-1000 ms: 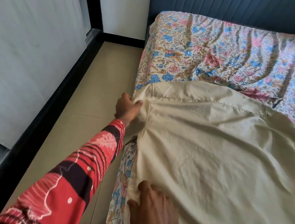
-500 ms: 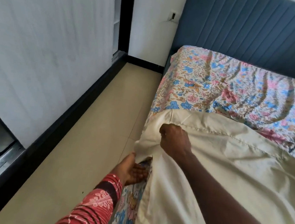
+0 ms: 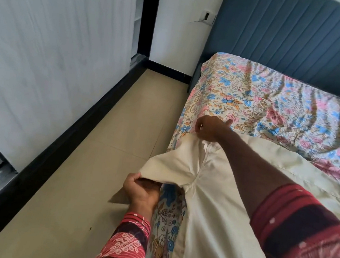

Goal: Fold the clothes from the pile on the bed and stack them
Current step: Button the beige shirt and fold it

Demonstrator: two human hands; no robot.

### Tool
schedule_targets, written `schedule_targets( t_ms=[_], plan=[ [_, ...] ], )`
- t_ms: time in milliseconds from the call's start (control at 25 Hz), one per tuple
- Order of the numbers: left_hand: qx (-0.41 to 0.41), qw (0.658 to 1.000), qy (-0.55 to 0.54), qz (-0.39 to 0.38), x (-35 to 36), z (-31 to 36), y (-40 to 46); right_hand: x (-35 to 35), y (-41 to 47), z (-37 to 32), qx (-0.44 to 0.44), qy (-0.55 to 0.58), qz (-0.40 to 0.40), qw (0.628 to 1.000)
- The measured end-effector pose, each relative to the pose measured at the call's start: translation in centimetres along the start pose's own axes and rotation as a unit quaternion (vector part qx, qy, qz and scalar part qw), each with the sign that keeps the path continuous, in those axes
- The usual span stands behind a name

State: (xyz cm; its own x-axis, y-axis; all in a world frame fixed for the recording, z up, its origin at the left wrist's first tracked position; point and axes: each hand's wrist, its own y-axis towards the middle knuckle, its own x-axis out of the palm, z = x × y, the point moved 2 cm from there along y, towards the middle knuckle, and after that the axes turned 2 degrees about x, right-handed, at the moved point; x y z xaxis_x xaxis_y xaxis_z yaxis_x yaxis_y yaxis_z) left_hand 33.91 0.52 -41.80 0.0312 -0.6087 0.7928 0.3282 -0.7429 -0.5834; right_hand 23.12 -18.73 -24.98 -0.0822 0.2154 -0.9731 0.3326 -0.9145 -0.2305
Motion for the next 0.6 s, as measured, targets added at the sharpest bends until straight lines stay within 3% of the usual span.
schedule_targets(
  t_ms=[80, 160, 200, 240, 280, 360, 400, 440, 520, 600],
  plan=[
    [0.012, 0.999, 0.033, -0.023, 0.0, 0.8, 0.1, 0.8, -1.0, -0.4, -0.034, -0.039, 0.021, 0.998],
    [0.031, 0.993, 0.101, -0.047, 1.0, 1.5, -0.3, 1.2, -2.2, -2.8, -0.116, 0.066, 0.067, 0.989],
    [0.055, 0.984, 0.158, -0.054, 1.7, 1.5, -0.2, 1.5, -2.7, -4.7, -0.161, 0.138, 0.053, 0.976],
    [0.089, 0.963, 0.248, -0.064, 2.7, 1.6, -0.6, 1.7, -3.3, -6.9, -0.193, 0.183, 0.003, 0.964],
    [0.125, 0.918, 0.37, -0.063, 3.5, 1.4, -0.8, 2.4, -3.8, -9.2, -0.208, 0.186, -0.062, 0.958],
    [0.165, 0.811, 0.557, -0.071, 4.3, 0.5, -1.4, 3.8, -5.4, -13.5, -0.198, 0.027, -0.147, 0.969],
    [0.168, 0.781, 0.596, -0.08, 4.4, 0.3, -1.9, 4.5, -6.1, -15.1, -0.176, -0.102, -0.159, 0.966],
    [0.167, 0.777, 0.598, -0.104, 4.4, 0.0, -2.4, 5.2, -6.5, -15.9, -0.147, -0.206, -0.15, 0.956],
    [0.214, 0.747, 0.605, -0.172, 5.0, -0.2, -3.8, 5.2, -6.9, -16.1, -0.094, -0.273, -0.101, 0.952],
    [0.258, 0.672, 0.647, -0.25, 6.3, -1.0, -6.2, 4.0, -5.7, -13.5, -0.057, -0.118, -0.04, 0.991]
  ],
)
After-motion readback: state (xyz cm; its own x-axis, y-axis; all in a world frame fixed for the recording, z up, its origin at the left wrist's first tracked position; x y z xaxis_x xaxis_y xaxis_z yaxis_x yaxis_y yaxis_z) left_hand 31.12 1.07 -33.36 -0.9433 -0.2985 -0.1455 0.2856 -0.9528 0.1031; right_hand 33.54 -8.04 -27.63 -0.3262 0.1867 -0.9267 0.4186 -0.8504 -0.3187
